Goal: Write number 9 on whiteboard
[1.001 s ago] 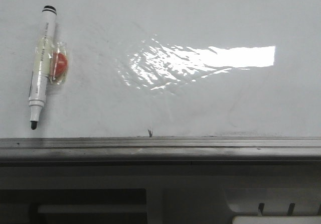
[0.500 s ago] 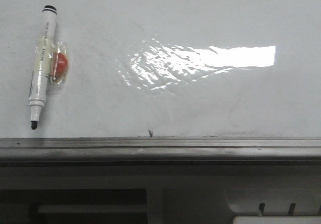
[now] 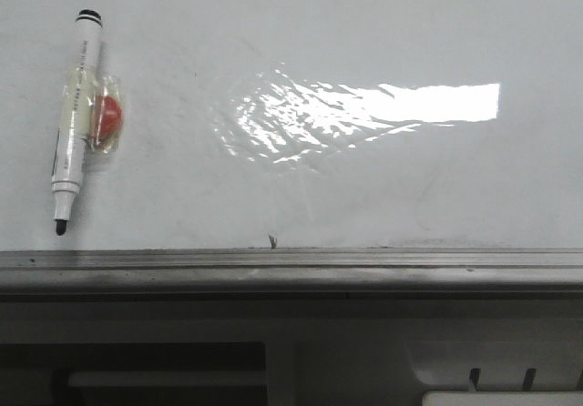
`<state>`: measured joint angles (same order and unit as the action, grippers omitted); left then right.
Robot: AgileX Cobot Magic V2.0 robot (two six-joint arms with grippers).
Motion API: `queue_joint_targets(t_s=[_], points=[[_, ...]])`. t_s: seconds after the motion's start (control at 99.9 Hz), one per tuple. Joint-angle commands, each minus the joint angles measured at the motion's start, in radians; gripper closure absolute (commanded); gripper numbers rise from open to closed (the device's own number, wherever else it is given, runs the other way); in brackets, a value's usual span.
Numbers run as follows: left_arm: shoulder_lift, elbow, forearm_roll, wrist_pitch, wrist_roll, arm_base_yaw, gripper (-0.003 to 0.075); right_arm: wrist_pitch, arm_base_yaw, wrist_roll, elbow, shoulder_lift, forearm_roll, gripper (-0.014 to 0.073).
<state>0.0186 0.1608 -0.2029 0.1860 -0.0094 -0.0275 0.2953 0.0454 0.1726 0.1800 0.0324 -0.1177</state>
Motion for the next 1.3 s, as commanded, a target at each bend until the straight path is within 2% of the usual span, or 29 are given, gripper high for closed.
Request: queue_joint_targets(t_s=[0.0,0.14,0.21,0.28,0.3,0.38,0.45,0.54,0.77,0.87,1.011,1.291], points=[[0.052,0.083,-0.003,0.015,-0.004,0.004,0.0741,0.038,-0.004,-0.002,0.076,0.059,-0.044,0.0662],[0.097,0.109,0.022,0.037,0.009,0.004,0.0738,0.076,-0.004,-0.004,0.099,0.113,-0.044,0.0663],[0.115,0.111,0.022,0.046,0.063,0.004,0.0692,0.076,-0.004,-0.004,0.099,0.124,-0.044,0.0663],[0.128,0.113,0.022,0.033,0.1,0.004,0.0559,0.072,-0.004,-0.004,0.099,0.126,-0.044,0.0663],[0.128,0.113,0.022,0.018,0.1,0.004,0.0492,0.072,-0.004,-0.004,0.099,0.126,-0.044,0.0663],[0.128,0.11,0.022,-0.025,0.1,0.004,0.033,0.072,-0.004,-0.004,0.099,0.126,-0.044,0.0663],[0.128,0.096,-0.001,-0.094,0.098,0.004,0.0274,0.072,-0.004,-0.004,0.099,0.126,-0.044,0.0663],[0.128,0.079,-0.037,-0.186,0.098,0.002,0.029,0.072,-0.004,-0.004,0.099,0.126,-0.044,0.0663],[0.156,0.079,-0.017,-0.173,0.111,-0.064,0.0303,0.076,-0.004,-0.004,0.097,0.126,-0.044,0.0663],[0.208,0.079,-0.016,-0.173,0.175,-0.15,0.0303,0.074,-0.004,-0.004,0.096,0.126,-0.044,0.0663],[0.309,0.079,-0.019,-0.186,0.177,-0.306,0.0303,0.076,-0.004,-0.004,0.096,0.126,-0.044,0.0663],[0.532,0.079,-0.088,-0.317,0.175,-0.567,0.0303,0.085,-0.004,-0.004,0.096,0.126,-0.044,0.0663]])
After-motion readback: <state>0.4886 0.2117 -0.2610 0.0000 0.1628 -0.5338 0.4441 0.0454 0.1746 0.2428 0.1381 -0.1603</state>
